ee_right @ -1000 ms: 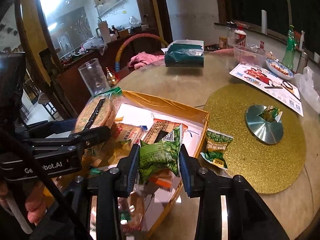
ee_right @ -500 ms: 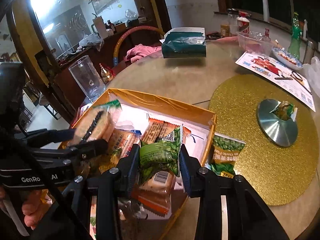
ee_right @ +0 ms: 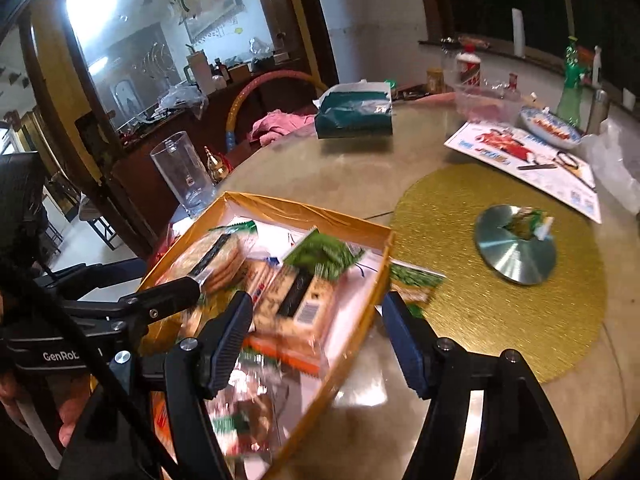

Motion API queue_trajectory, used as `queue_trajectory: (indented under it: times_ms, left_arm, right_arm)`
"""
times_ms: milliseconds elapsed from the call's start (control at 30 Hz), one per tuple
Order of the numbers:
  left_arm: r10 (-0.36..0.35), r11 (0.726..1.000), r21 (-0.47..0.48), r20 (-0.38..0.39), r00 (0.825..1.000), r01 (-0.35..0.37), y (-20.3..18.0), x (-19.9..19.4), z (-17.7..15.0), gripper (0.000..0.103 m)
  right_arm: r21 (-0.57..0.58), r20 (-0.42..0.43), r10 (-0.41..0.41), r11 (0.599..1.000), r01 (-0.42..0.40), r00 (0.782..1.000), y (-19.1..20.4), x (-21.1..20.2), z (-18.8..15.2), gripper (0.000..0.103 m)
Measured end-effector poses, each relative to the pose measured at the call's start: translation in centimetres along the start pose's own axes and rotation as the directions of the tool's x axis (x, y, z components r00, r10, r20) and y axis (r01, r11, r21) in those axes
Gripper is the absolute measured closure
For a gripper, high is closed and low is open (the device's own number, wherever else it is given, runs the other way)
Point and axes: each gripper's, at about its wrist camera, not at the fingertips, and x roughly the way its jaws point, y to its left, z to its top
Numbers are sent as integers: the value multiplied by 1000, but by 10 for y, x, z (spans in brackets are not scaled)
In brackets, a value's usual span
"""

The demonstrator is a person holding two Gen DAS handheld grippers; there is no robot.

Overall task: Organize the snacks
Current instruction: 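Open both tools and withdraw them from the tray box, then grasp a green-pea packet with the left tool while the right tool grasps another from the turntable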

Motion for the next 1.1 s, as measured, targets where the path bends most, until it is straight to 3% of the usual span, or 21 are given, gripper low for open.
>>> queue_trajectory:
  times_ms: [167,333,500,667,767,833,967,1100]
  left_arm:
    - [-15,999,42,51,999,13,-37,-28,-26,12]
    - [-40,989,143,13,999,38,-84,-31,-49,12]
    - [-76,969,230,-76,994,92,-132,-11,-69,12]
    - [-123,949,259,-214,969,178,-163,33,-70,12]
    - [-35,962,252,-259,965,102,-164,60,-69,12]
    - [-4,960,274,-210,978,63,-165,60,-66,12]
    - [-24,969,233,-231,973,79,-160,65,-58,12]
    - [23,963,267,-232,972,41,-162,72,-51,12]
  right_arm:
    - [107,8,54,993,-55,999,-43,-26,-26,35]
    - [178,18,53,982,-55,998,-87,-53,-67,35]
    - [250,-3,25,968,-24,1000,-121,-67,-103,35]
    - [326,13,16,945,-20,1000,-146,-77,-122,35]
    - [343,27,18,939,-27,999,-152,-82,-127,35]
    - [343,33,21,939,-31,999,-153,-83,-130,35]
    - [349,33,21,937,-31,999,-158,-81,-136,35]
    - [366,31,26,930,-36,999,-167,-79,-142,35]
